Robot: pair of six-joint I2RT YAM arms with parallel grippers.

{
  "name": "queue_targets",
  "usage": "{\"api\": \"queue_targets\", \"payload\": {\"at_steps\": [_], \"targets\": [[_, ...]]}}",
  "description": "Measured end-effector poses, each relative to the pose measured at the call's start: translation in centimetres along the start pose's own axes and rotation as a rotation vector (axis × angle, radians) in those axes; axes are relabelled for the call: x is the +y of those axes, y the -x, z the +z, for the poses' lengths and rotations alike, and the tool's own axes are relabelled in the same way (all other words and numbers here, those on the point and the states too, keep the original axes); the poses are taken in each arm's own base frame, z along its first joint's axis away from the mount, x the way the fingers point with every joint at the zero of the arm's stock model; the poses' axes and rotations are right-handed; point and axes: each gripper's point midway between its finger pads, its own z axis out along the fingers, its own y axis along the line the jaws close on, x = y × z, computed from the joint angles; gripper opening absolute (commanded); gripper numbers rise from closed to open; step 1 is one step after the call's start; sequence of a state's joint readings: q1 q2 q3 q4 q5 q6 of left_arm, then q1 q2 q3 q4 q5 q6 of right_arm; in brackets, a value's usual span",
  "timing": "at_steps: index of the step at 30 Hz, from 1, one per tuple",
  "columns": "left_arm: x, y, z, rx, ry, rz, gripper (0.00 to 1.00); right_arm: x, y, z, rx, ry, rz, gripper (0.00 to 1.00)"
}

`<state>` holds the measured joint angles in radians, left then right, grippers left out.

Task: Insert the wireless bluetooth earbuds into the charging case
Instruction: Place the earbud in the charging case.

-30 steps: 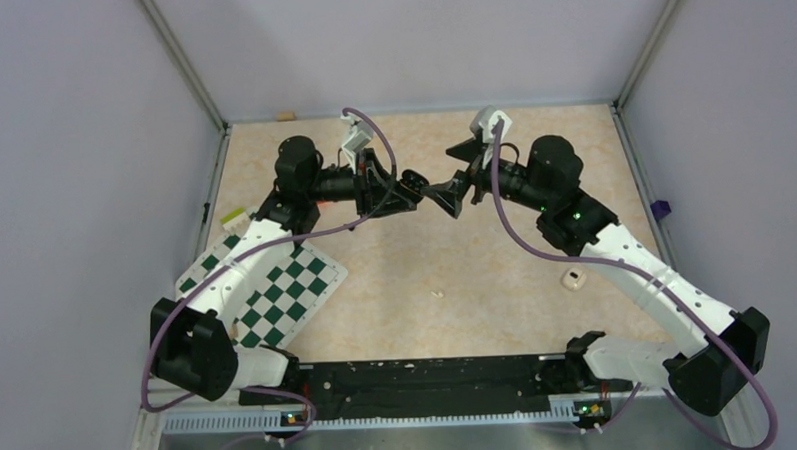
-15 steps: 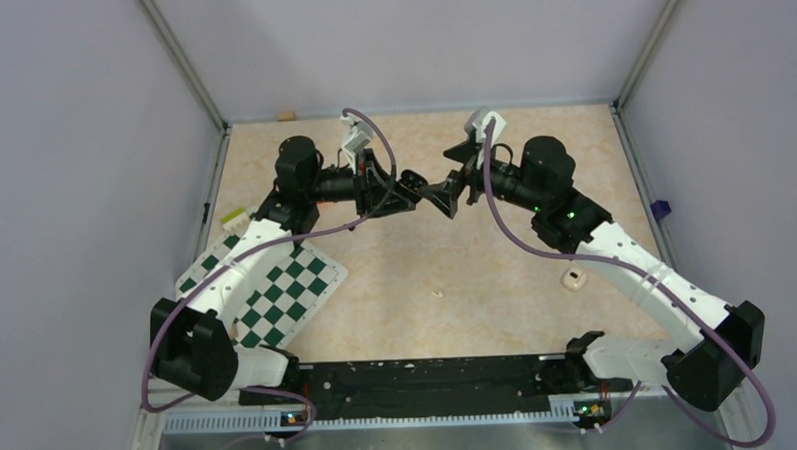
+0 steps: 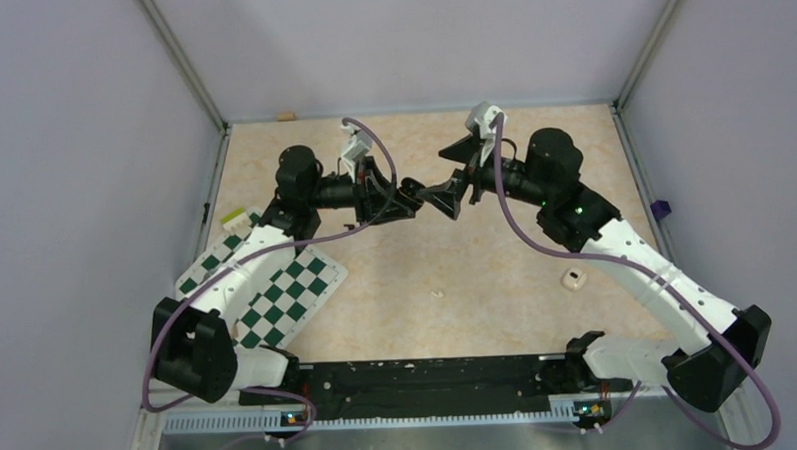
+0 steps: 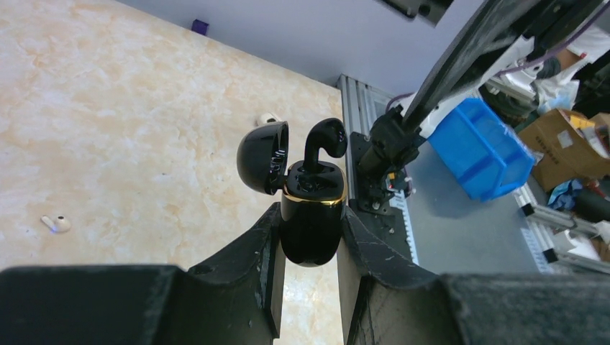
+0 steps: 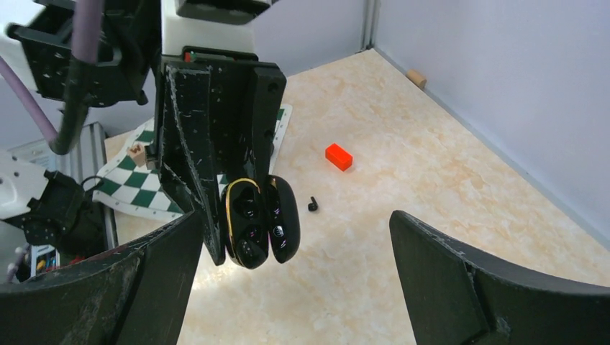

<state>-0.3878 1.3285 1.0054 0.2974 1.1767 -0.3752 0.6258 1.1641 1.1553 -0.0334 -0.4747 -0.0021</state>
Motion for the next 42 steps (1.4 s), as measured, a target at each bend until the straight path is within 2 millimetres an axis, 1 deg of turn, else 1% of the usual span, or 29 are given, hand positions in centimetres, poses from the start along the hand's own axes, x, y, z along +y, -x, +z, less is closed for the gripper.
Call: {"api": "queue_targets", "payload": {"at_steps": [3,5,8,10,13,15,18,21,24,31,36,38,42], "targets": [[-0.2,-1.3,-0.1,-0.018,-0.022,-0.002,0.0,0.4,0.6,-0.4,0.01,0.023,-0.029,0.99],[-0.3,-2.3,-0.2,-0.044,-0.029,0.011,0.0,0.5,1.5,-0.7,0.013,0.031,-0.063,0.99],[-0.2,-3.6,-0.5,-0.095,-0.022,0.064,0.0,0.4,2.9,-1.1,0.0,0.027,-0.125,0.99],[0.1,-4.2,-0.7,-0.133,-0.003,0.115,0.0,0.1,3.0,-1.3,0.003,0.015,-0.16,0.99],[0.5,-4.7,-1.1,-0.186,0.034,0.21,0.0,-0.3,1.8,-1.3,0.029,0.006,-0.192,0.99],[0.7,-5.0,-1.3,-0.214,0.06,0.266,0.0,-0.5,0.3,-1.1,0.055,0.008,-0.197,0.99],[1.3,-4.9,-1.6,-0.246,0.106,0.334,0.0,-0.6,-2.9,-1.0,0.115,0.016,-0.179,0.99],[1.9,-4.6,-1.9,-0.268,0.147,0.385,0.0,-0.5,-4.9,-0.9,0.15,0.025,-0.161,0.99],[2.4,-4.4,-2.1,-0.278,0.176,0.422,0.0,-0.3,-5.4,-0.8,0.152,0.034,-0.158,0.99],[3.0,-4.2,-2.3,-0.281,0.214,0.483,0.0,0.4,-5.5,-0.2,0.126,0.052,-0.158,0.99],[3.4,-4.3,-2.4,-0.271,0.232,0.5,0.0,1.0,-5.6,0.7,0.12,0.053,-0.165,0.99],[3.5,-4.4,-2.4,-0.267,0.234,0.502,0.0,0.9,-5.8,1.1,0.121,0.04,-0.162,0.99],[3.6,-4.5,-2.3,-0.263,0.234,0.501,0.0,-0.1,-6.1,1.7,0.128,-0.012,-0.158,0.99]]}}
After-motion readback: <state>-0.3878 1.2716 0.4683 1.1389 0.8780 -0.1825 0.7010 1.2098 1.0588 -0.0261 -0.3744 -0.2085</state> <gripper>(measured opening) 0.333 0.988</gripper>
